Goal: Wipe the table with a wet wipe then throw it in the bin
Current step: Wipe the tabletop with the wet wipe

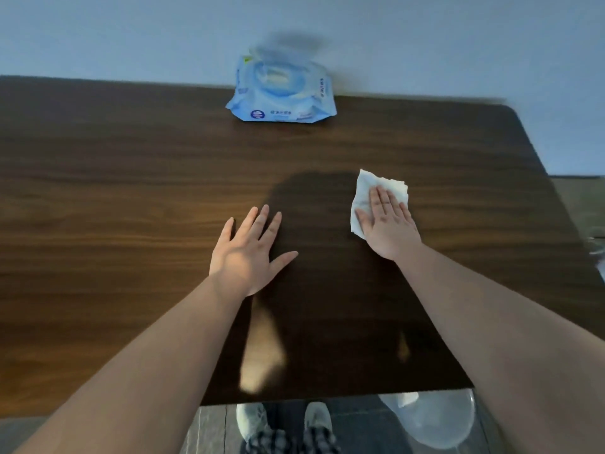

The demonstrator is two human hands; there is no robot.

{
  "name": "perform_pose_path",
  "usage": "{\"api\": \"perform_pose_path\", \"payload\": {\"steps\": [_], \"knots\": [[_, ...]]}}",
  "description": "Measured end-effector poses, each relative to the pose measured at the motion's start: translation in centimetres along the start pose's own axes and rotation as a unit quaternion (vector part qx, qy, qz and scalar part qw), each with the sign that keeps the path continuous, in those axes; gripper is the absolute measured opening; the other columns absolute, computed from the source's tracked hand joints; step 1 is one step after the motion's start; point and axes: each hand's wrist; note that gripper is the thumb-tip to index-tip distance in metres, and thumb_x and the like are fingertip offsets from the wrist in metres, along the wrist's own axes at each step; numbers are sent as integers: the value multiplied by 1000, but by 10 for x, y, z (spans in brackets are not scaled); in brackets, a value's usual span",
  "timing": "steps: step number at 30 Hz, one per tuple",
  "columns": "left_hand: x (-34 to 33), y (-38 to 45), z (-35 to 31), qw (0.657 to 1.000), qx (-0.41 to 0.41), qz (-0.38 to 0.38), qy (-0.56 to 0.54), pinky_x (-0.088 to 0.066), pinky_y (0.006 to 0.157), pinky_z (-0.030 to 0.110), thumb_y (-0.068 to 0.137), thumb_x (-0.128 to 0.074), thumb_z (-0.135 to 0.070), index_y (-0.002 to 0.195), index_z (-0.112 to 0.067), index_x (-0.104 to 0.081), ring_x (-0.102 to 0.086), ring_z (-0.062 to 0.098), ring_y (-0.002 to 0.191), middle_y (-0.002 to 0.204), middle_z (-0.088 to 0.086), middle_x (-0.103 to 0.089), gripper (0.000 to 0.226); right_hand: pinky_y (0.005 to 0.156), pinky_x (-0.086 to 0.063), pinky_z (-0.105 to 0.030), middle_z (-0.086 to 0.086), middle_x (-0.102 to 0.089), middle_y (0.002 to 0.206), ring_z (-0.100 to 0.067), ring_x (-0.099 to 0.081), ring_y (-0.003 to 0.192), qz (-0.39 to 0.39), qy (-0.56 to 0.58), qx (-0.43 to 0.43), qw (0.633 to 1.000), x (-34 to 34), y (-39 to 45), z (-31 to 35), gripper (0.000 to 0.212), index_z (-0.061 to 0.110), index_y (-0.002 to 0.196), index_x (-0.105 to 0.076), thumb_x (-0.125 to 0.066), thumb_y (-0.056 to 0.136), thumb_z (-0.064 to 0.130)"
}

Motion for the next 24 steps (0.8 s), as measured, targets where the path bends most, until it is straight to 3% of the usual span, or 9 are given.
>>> {"api": "perform_pose_path", "payload": {"steps": [6,13,24], "knots": [[-5,31,-92,998,-65,-22,-4,3,117,45,83,-13,-76,149,-33,6,14,14,144,159,-4,12,81,117,8,-35,1,13,160,-13,12,145,-4,23,-84,996,7,-15,-124,67,18,150,11,-4,95,56],[-17,51,-145,997,-41,41,46,9,115,48,70,4,-85,140,-31,27,27,19,140,153,2,30,92,118,5,-38,-1,11,160,-16,10,146,-10,52,-168,984,15,-29,-219,66,18,150,9,-3,96,55],[-18,52,-143,997,-37,45,44,10,115,48,68,3,-86,143,-31,25,27,20,140,153,1,30,95,117,5,-39,-5,9,160,-19,9,146,-16,62,-214,975,9,-48,-240,66,14,150,8,-6,97,52]]}}
Point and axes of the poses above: each hand's wrist, its own y-axis towards the middle knuckle, its own x-axis out of the back of the hand, z = x × y
